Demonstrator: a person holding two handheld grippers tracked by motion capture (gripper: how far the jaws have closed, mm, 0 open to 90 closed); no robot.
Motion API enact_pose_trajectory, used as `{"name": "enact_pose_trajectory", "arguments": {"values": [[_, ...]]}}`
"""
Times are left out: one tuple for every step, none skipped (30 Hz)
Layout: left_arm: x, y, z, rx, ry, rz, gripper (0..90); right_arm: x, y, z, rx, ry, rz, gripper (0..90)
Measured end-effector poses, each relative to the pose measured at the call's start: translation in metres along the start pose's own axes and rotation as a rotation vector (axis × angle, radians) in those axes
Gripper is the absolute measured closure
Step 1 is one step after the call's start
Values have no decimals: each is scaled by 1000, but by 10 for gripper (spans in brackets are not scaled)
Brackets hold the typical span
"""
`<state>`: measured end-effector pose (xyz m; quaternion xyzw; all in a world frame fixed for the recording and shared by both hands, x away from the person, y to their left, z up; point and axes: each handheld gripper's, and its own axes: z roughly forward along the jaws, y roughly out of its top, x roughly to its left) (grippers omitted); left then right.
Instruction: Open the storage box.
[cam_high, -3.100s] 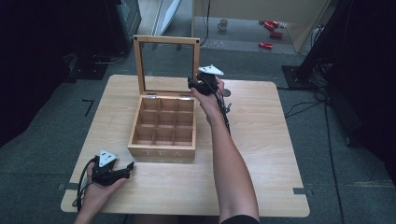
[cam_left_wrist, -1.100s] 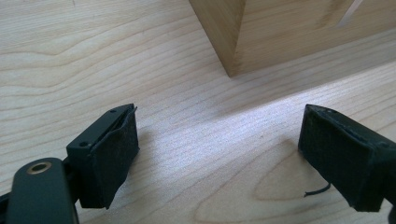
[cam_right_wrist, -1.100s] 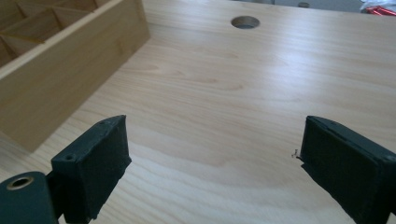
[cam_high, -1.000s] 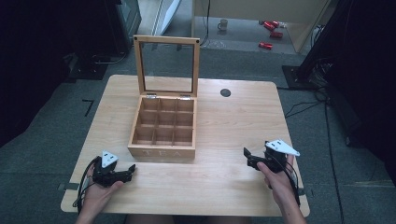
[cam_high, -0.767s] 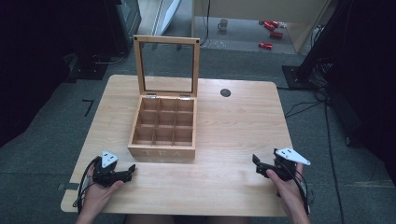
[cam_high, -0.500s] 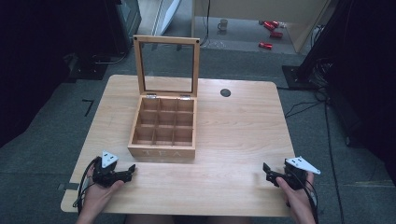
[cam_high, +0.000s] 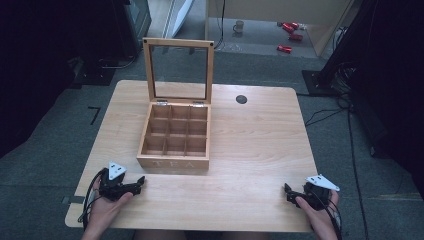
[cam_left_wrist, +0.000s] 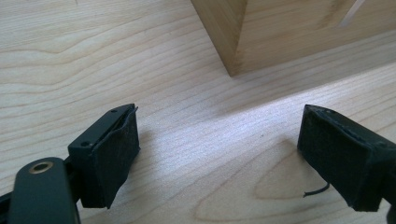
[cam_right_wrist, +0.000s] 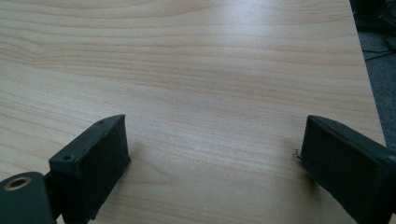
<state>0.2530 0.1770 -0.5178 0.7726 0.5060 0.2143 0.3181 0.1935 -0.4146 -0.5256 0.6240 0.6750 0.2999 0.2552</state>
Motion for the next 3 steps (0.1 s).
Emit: {"name": "enact_pose_trajectory", "arguments": {"values": [[1,0,0,-1,-3,-4,133,0,0,0,0,1,1,72],[1,0,0,-1,-5,-8,134,0,0,0,-1,2,0,72],[2,0,-1,-2,-6,-12,135,0,0,0,-1,-1,1,67]]}}
